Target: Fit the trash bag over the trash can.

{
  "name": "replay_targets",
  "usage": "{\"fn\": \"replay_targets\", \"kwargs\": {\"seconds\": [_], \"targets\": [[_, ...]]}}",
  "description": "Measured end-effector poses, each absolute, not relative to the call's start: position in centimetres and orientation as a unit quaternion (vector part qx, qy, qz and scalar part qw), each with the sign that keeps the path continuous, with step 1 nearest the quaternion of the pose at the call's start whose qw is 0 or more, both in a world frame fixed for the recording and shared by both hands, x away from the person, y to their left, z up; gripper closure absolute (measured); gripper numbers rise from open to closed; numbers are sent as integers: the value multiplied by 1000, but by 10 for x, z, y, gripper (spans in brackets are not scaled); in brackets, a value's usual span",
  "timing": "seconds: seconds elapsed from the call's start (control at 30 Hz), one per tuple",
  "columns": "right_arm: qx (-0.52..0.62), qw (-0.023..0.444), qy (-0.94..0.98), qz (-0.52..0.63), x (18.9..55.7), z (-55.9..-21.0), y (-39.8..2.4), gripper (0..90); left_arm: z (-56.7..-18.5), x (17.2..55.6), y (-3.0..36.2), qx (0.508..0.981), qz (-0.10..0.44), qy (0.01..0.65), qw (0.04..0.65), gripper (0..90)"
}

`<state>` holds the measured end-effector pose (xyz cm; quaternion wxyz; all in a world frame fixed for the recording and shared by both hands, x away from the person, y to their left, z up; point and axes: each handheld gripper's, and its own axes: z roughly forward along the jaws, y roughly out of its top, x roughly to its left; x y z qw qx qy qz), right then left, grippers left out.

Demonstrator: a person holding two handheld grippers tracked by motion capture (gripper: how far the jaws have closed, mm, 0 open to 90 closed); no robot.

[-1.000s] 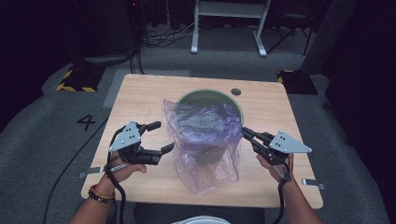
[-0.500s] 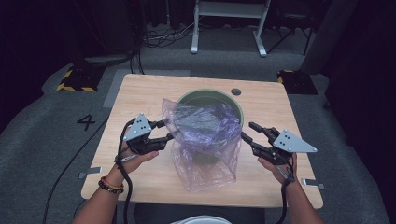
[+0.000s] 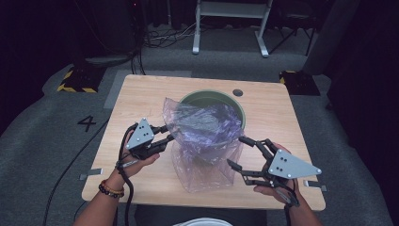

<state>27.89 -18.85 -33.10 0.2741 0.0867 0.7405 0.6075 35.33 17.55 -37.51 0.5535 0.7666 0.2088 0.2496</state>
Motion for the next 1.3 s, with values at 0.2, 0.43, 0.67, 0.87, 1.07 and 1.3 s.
{"fn": "replay_targets", "kwargs": {"seconds": [0.2,0.43,0.67,0.87,1.07,1.3], "targets": [[45,267,770,578,261,-332,-166,271,-374,352,174,770,252,201,550,752],[47,331,796,504,267,-348,-154,583,-372,351,174,773,256,193,548,844],[100,371,781,493,286,-351,-172,900,-369,353,178,771,270,186,546,899],[147,384,759,504,301,-348,-191,900,-363,355,183,768,284,187,542,899],[200,385,735,521,321,-349,-210,900,-358,359,187,764,300,189,540,899],[244,376,724,525,352,-361,-228,900,-350,363,192,749,320,202,544,856]]}}
